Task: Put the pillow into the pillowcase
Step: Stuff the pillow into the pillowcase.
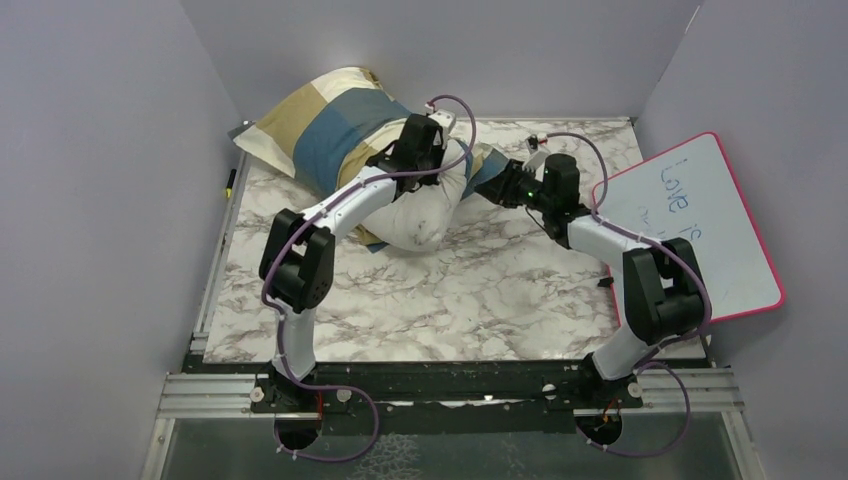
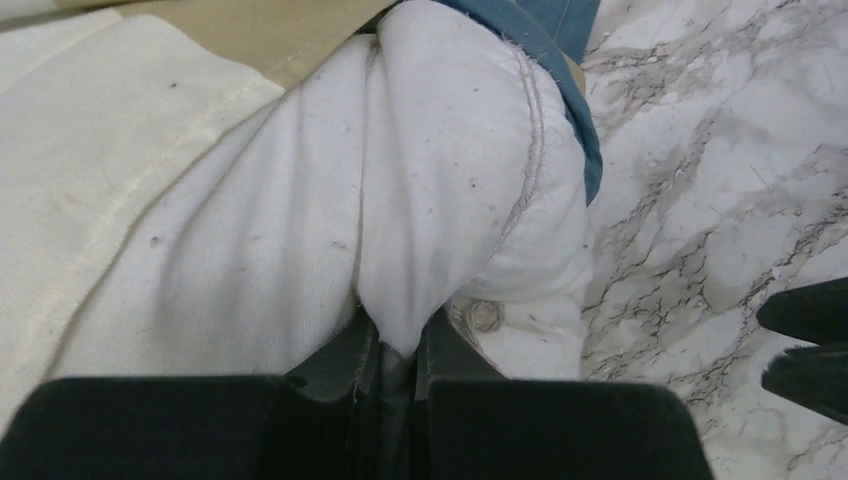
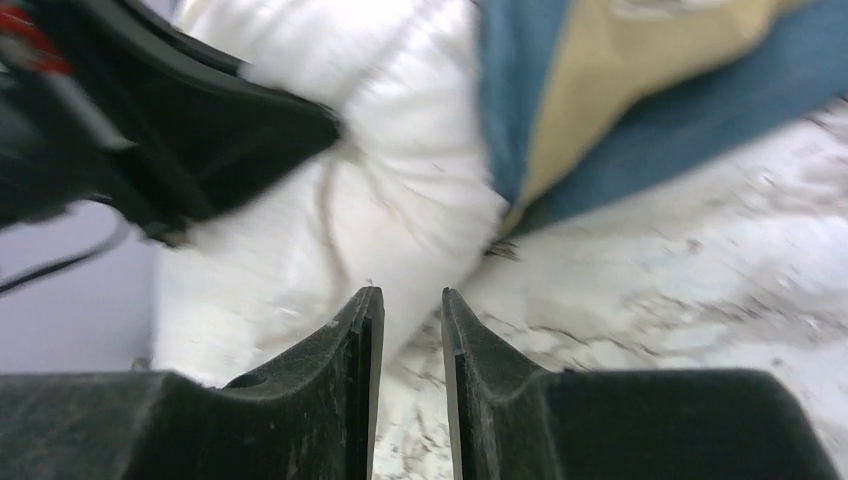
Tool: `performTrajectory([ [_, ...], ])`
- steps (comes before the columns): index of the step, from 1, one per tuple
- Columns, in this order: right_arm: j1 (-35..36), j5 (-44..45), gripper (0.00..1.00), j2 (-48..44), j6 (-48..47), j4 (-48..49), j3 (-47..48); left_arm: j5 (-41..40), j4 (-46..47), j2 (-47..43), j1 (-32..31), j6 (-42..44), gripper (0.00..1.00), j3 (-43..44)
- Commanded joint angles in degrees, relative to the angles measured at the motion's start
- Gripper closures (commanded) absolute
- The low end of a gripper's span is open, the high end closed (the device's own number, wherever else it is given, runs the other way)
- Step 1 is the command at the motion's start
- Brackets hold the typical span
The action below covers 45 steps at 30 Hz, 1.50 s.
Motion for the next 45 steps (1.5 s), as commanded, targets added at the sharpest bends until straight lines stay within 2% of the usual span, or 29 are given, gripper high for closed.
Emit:
performTrajectory([
  [1, -0.63, 7.33, 0.68, 0.98, 3.91, 6.68, -4.13, 2.37, 1.85, 1.84, 4.99, 3.20, 1.00, 7.86],
  [4, -1.10, 8.10, 0.67, 5.13, 7.60, 13.60, -5.42, 4.20, 0.77, 3.30, 5.80, 3.43, 1.00, 11.24],
  [10, -1.10, 4.32, 0.67, 17.02, 12.57, 25.37, -1.35, 7.07, -0.04, 5.32, 6.58, 3.64, 1.00, 13.83],
  [16, -0.67, 2.82, 0.67, 28.64, 16.49, 30.49, 5.76, 8.00, -0.25, 6.85, 7.28, 3.64, 1.00, 15.69],
  [24, 2.24, 3.84, 0.64, 38.87, 17.25, 29.93, 16.44, 8.16, -1.08, 8.80, 7.38, 3.37, 1.00, 18.28],
  [29, 3.17, 2.96, 0.63, 43.42, 18.14, 30.01, 21.95, 7.85, -1.25, 9.15, 7.45, 3.64, 1.00, 18.42],
  [36, 5.32, 0.02, 0.59, 45.78, 19.89, 37.38, 22.92, 8.17, -1.22, 10.13, 7.40, 3.55, 1.00, 19.96],
  [42, 6.68, -1.06, 0.51, 44.81, 21.48, 43.04, 20.60, 8.25, -1.26, 10.90, 7.47, 3.11, 1.00, 20.70],
  [45, 6.73, -0.63, 0.45, 44.95, 21.21, 41.65, 21.42, 8.20, -1.27, 11.00, 7.47, 2.84, 1.00, 20.44],
])
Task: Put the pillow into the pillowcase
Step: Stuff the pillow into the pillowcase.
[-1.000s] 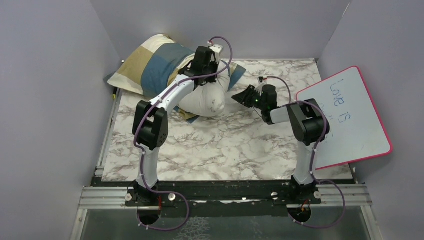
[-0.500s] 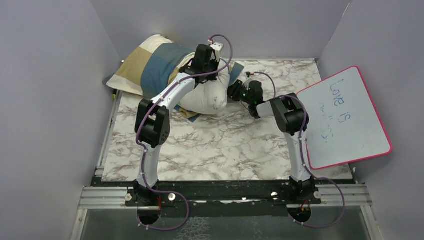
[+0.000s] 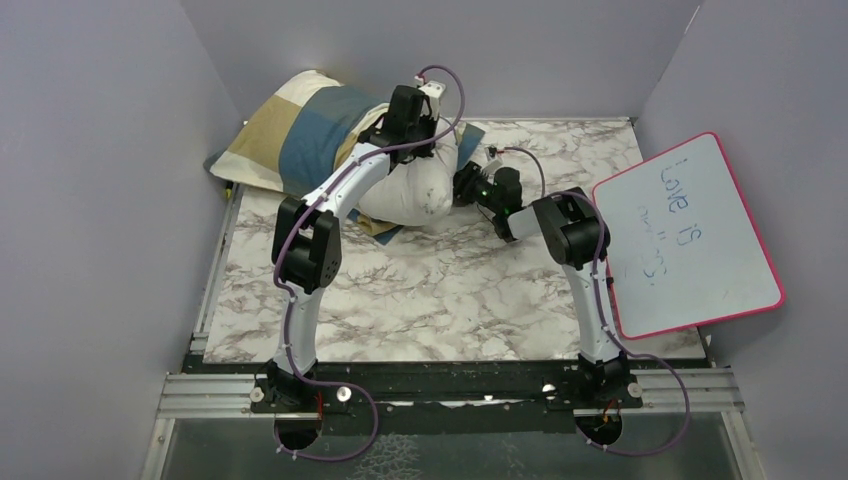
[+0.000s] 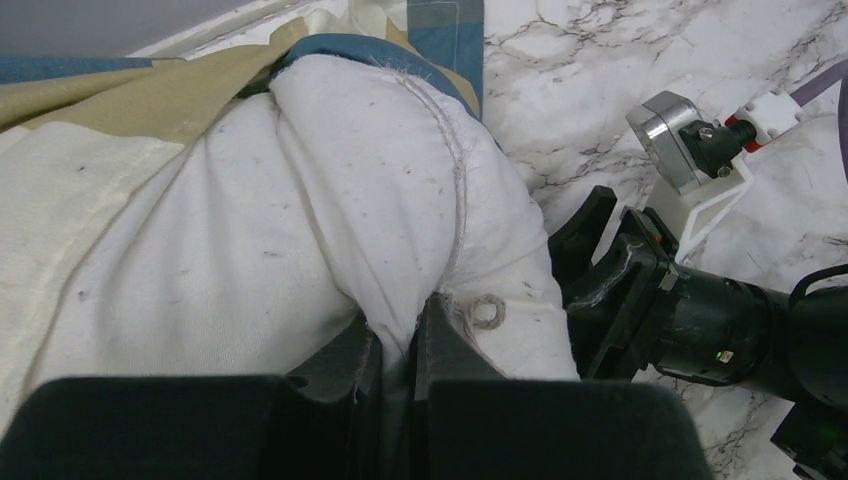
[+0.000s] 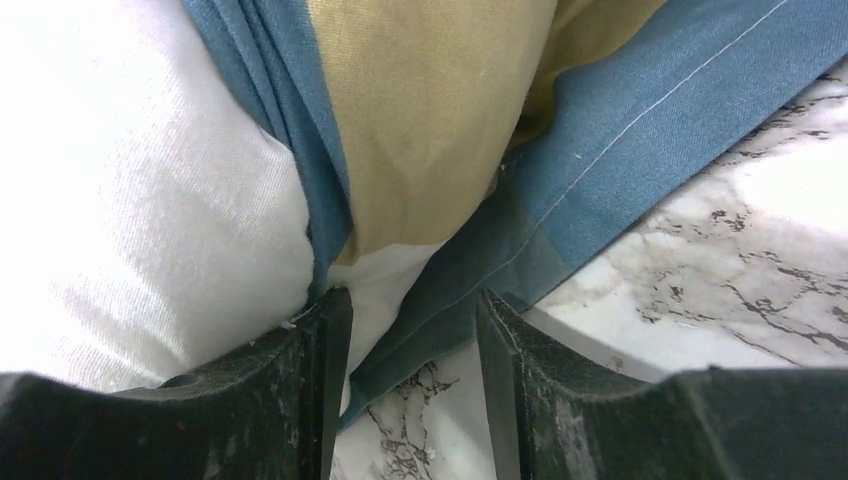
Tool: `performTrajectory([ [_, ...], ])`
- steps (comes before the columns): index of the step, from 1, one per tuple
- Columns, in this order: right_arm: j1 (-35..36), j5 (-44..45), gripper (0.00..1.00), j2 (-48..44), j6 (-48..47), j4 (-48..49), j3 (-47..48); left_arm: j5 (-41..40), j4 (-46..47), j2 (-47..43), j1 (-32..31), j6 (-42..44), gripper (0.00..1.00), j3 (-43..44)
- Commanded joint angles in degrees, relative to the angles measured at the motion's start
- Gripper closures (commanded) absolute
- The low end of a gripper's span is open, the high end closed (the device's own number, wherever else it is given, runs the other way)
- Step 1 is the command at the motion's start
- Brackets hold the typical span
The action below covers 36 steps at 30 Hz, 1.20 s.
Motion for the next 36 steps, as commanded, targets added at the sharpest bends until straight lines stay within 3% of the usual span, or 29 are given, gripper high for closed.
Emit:
performTrajectory([
  [1, 1.98, -3.03, 0.45, 0.61, 1.06, 4.71, 1.60, -0.19, 3.49, 1.01, 1.41, 1.06, 1.00, 2.00],
  [5, 1.99, -1.93, 0.44, 3.65, 3.33, 4.94, 6.15, 0.35, 3.54, 0.67, 1.34, -0.36, 1.00, 1.46],
  [7, 2.15, -2.83, 0.50, 5.49, 5.06, 6.01, 8.75, 0.10, 3.98, 0.29, 1.41, -0.82, 1.00, 0.65],
  [11, 2.87, -4.54, 0.95, 5.53, 4.54, 9.34, 9.98, -2.30, 4.73, -0.26, 1.41, -1.16, 1.00, -0.65],
  [12, 2.88, -4.73, 0.99, 4.59, 3.84, 9.61, 9.16, -2.72, 4.86, -0.33, 1.49, -1.30, 1.00, -1.13],
  [18, 1.41, -6.72, 1.00, -6.69, -0.38, 14.13, -5.95, -4.42, 7.33, -2.35, 2.85, -3.64, 1.00, -6.67],
  [23, 0.37, -8.33, 1.00, -18.02, -2.64, 17.08, -20.85, 1.31, 8.55, -5.15, 3.35, -9.42, 1.00, -9.07],
  [30, 0.27, -4.19, 1.00, -28.07, -6.65, 9.97, -30.55, 8.24, 12.36, -8.13, 3.14, -14.31, 1.00, -12.05],
  [31, 0.05, -3.65, 1.00, -28.30, -6.22, 8.25, -30.72, 6.45, 10.87, -7.71, 3.09, -13.47, 0.97, -11.24],
  [32, -0.13, -3.92, 0.97, -28.19, -5.28, 8.12, -31.08, 4.60, 9.44, -7.31, 3.08, -12.26, 0.87, -10.70],
  [34, -0.37, -4.30, 0.80, -28.36, -3.06, 10.56, -32.72, 1.44, 8.45, -7.55, 3.02, -8.56, 0.61, -11.23],
  [36, -0.51, -3.18, 0.72, -29.54, -2.24, 9.91, -33.84, -2.23, 8.51, -9.27, 2.63, -4.31, 0.39, -13.07],
])
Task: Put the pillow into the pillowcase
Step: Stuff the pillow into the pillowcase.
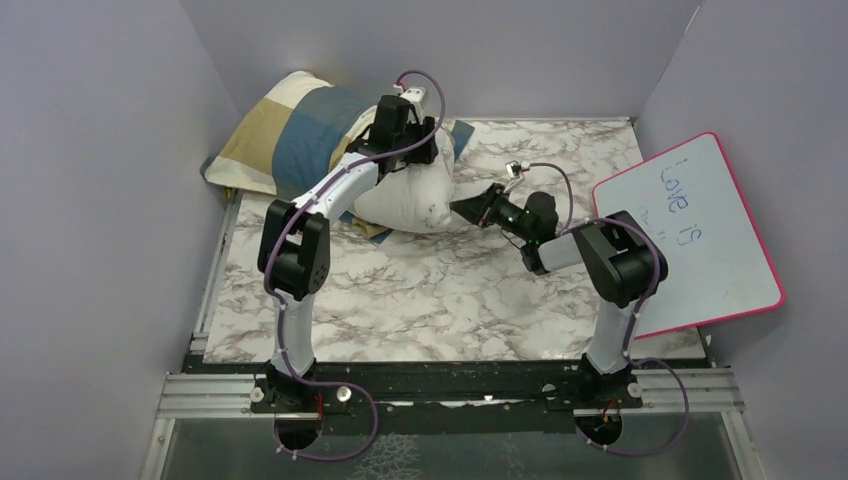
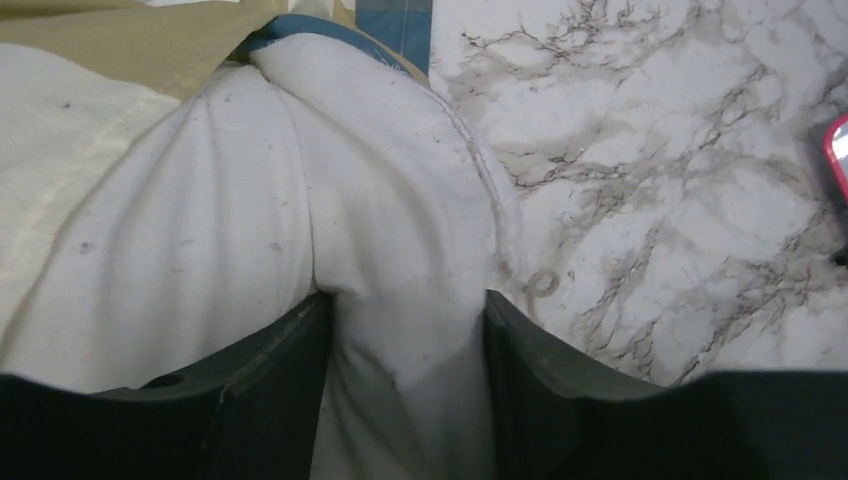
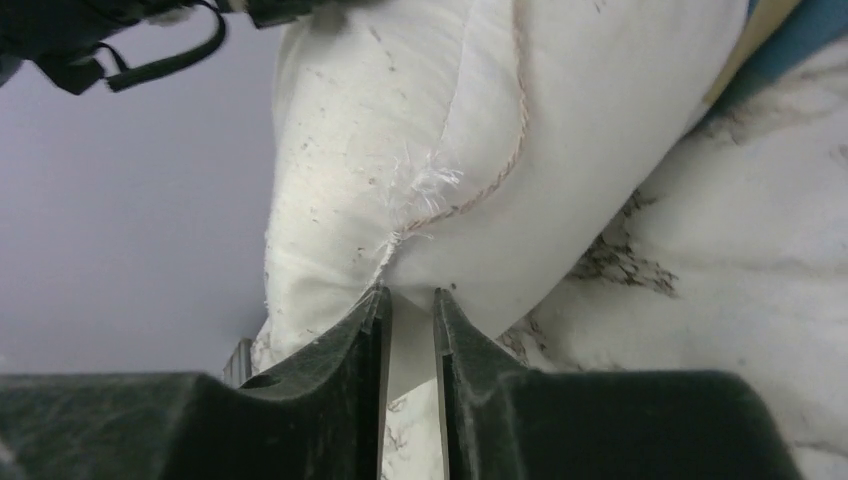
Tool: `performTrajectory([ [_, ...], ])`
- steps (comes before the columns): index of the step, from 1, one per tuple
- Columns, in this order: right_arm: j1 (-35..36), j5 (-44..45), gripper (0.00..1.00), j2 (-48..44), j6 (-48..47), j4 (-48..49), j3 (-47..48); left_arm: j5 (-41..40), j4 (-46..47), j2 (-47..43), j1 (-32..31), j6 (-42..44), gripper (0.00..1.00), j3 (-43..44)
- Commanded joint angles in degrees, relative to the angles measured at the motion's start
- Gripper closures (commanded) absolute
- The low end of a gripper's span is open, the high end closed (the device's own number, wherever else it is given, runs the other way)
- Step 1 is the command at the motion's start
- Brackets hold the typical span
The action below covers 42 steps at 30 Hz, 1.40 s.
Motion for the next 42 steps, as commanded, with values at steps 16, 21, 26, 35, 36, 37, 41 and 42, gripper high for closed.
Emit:
performTrajectory([
  [16, -5.33, 17.22, 0.21, -18.69, -2.86, -29.59, -6.09, -28.11, 8.85, -25.73, -19.49, 42.57, 0.25, -24.77],
  [21, -10.24, 14.07, 0.18, -20.40, -1.86, -30.79, -7.29, -29.68, 10.07, -25.25, -25.56, 47.08, 0.23, -31.22],
  [26, -12.86, 11.98, 0.18, -22.05, -2.10, -31.44, -8.01, -29.98, 10.59, -21.33, -28.99, 48.46, 0.20, -32.94],
  [35, -13.72, 11.55, 0.18, -23.92, -2.24, -32.28, -8.92, -36.98, 16.24, -10.27, -29.69, 52.06, 0.16, -32.99],
  [36, -13.78, 11.43, 0.17, -23.93, -2.20, -32.17, -8.98, -36.96, 16.00, -9.59, -29.69, 51.95, 0.14, -32.48],
  [37, -13.83, 11.35, 0.17, -23.98, -2.20, -32.21, -8.83, -37.04, 15.50, -8.89, -29.69, 51.79, 0.12, -31.92],
  [41, -13.92, 11.33, 0.18, -24.37, -2.28, -32.59, -8.55, -42.29, 17.40, -6.45, -29.62, 53.86, 0.14, -31.48],
  [42, -13.96, 11.17, 0.17, -24.33, -2.22, -32.52, -8.53, -43.71, 18.32, -5.62, -29.61, 54.89, 0.19, -31.58],
])
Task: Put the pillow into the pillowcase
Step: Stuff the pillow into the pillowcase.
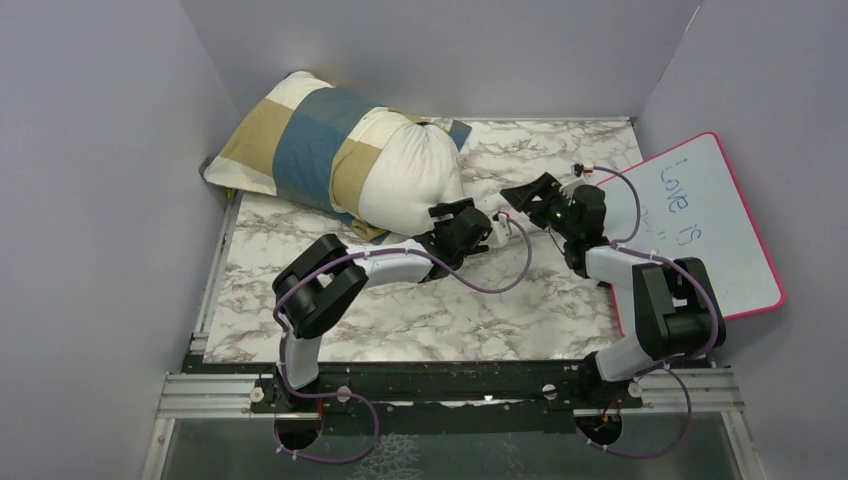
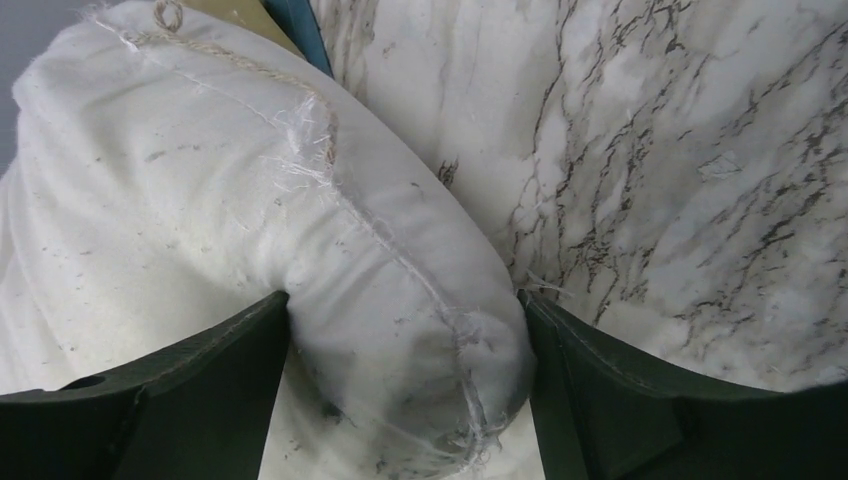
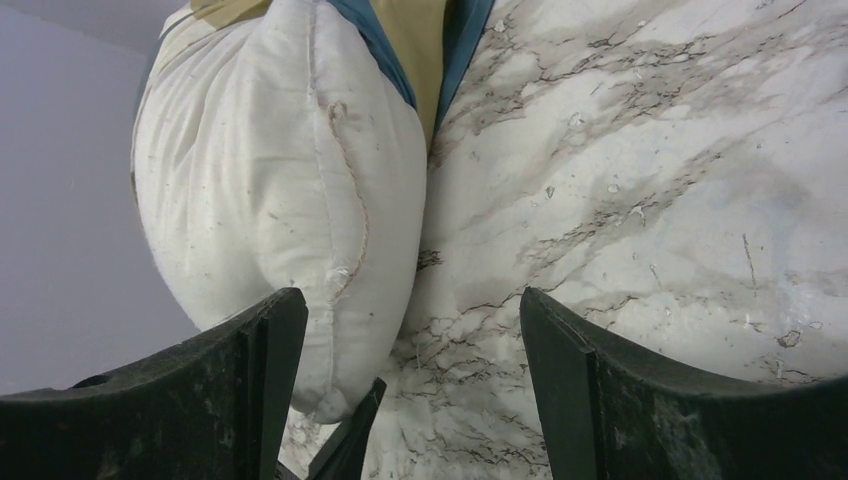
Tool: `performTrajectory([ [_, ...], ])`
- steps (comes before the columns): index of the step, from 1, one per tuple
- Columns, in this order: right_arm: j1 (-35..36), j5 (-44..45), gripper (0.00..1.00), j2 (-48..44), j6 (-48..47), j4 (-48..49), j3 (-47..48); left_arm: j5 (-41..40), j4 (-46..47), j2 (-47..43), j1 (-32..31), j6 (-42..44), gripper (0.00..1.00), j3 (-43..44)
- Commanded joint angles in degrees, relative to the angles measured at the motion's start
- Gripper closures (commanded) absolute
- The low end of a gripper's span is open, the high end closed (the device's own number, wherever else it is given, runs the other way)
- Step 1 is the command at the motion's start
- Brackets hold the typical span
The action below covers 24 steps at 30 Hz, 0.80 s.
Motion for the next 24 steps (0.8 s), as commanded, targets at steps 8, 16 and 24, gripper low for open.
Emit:
performTrajectory([
  [8, -0.79, -8.17, 0.21, 1.61, 4.79, 0.91, 0.32, -10.22, 5.06, -2.01, -0.30, 2.21, 1.00, 5.37],
  [16, -0.57, -9.81, 0.26, 5.68, 8.07, 6.26, -0.12, -8.34, 3.83, -6.59, -0.40, 2.87, 1.00, 14.77],
  [24, 4.92, -10.62, 0.30, 16.29, 13.03, 13.22, 4.10, -8.24, 0.99, -6.10, -0.62, 1.08, 1.00, 24.14],
])
